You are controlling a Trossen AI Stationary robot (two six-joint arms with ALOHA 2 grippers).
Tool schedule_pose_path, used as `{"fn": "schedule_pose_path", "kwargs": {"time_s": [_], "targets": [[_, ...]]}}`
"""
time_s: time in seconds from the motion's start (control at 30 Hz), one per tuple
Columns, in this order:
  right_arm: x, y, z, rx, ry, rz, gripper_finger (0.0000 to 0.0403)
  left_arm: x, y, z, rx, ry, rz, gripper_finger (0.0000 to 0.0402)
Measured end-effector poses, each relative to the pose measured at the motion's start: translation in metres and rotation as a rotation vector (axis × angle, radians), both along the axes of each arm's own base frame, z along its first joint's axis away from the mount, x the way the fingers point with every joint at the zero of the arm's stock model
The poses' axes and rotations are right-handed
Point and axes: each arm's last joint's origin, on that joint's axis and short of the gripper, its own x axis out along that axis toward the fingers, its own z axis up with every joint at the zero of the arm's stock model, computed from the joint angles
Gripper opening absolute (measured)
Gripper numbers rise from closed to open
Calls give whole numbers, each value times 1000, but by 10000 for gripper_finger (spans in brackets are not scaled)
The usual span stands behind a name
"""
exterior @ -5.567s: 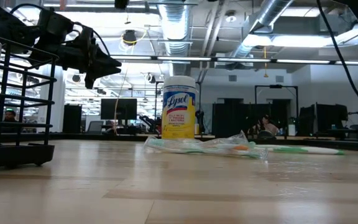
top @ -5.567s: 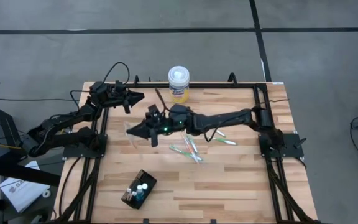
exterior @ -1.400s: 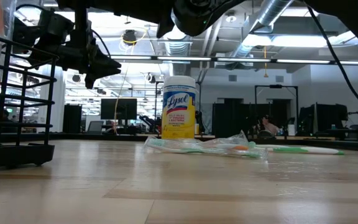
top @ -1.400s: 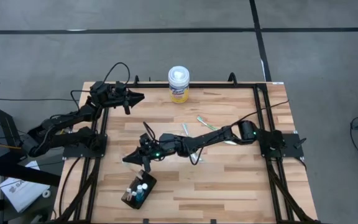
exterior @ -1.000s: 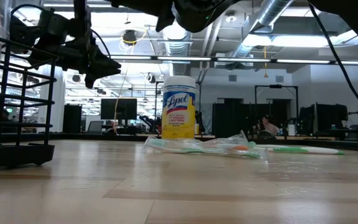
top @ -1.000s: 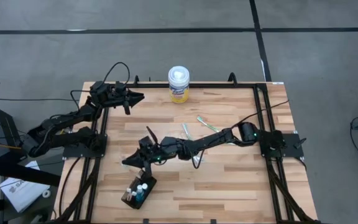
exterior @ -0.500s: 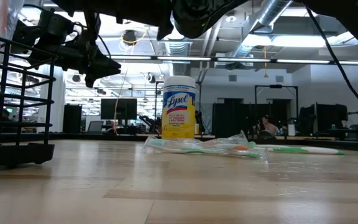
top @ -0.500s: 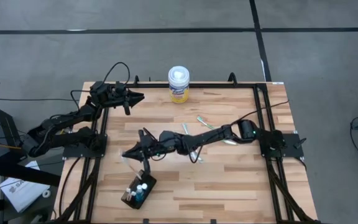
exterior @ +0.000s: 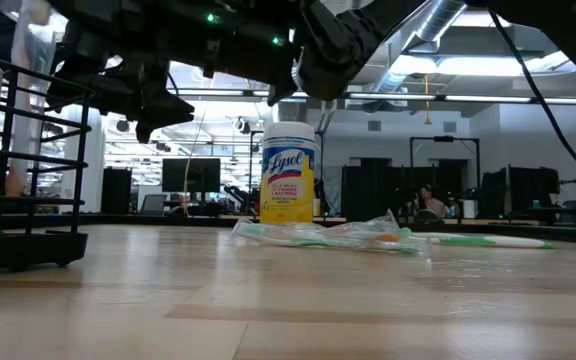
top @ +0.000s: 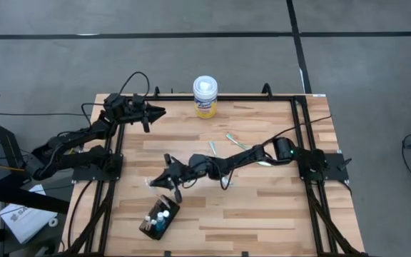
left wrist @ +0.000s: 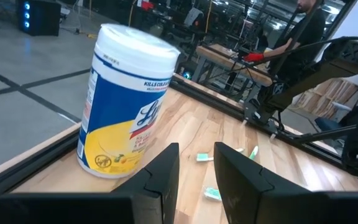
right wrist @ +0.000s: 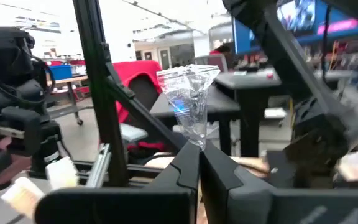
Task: Pick & Place toothbrushing station
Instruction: Put the orange toothbrush into the black wire organizer bin
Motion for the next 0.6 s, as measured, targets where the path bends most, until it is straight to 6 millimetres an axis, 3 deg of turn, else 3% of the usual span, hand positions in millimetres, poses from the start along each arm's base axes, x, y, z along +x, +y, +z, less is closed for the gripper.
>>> {"fn": "schedule_pose_path", "kwargs": {"time_s": [0.4, 0.6], "targets": [[1, -29, 10, -156, -160, -46, 0, -7, -10, -28, -78, 58, -1, 95], [2, -27, 6, -351, -174, -70, 0, -6, -9, -23, 11, 28, -5, 95]]}}
